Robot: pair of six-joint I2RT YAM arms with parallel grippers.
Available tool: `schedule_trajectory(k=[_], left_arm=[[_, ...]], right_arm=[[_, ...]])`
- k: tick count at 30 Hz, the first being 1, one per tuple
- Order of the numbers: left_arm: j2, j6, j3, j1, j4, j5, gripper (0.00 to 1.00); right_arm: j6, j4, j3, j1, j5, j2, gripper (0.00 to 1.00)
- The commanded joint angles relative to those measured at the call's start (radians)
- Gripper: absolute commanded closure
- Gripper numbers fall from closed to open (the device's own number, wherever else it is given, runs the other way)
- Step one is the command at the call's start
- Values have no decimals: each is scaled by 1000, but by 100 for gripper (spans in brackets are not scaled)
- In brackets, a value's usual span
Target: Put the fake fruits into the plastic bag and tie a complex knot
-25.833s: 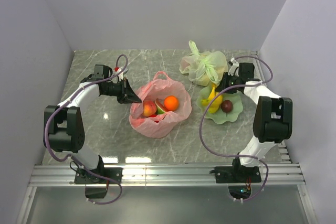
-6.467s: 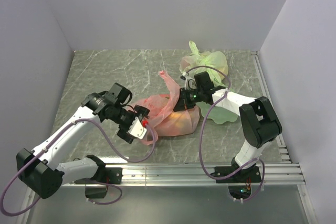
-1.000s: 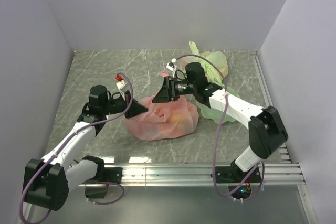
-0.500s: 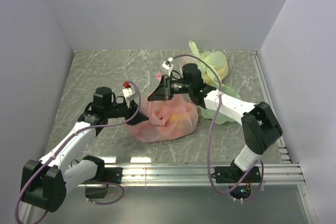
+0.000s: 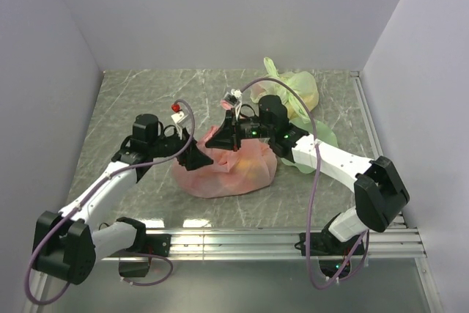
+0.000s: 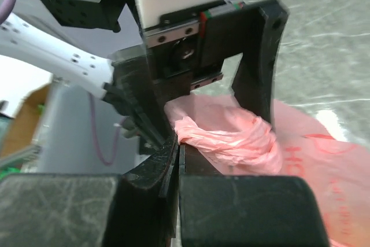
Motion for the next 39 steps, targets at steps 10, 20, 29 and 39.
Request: schedule_trajectory(k=[10, 20, 29, 39], left_arm=[[-19, -94, -99, 1, 144, 33, 97], [-35, -108, -118, 11, 193, 5, 99], [-22, -96, -98, 13, 204, 18, 99], [-10, -49, -83, 13, 209, 62, 99]], right_arm=[[-214, -101, 10, 0, 198, -51, 100], [-162, -322, -62, -51, 244, -149, 71], [-97, -407, 0, -250, 348, -168, 8], [-260, -464, -59, -304, 200, -53, 4]])
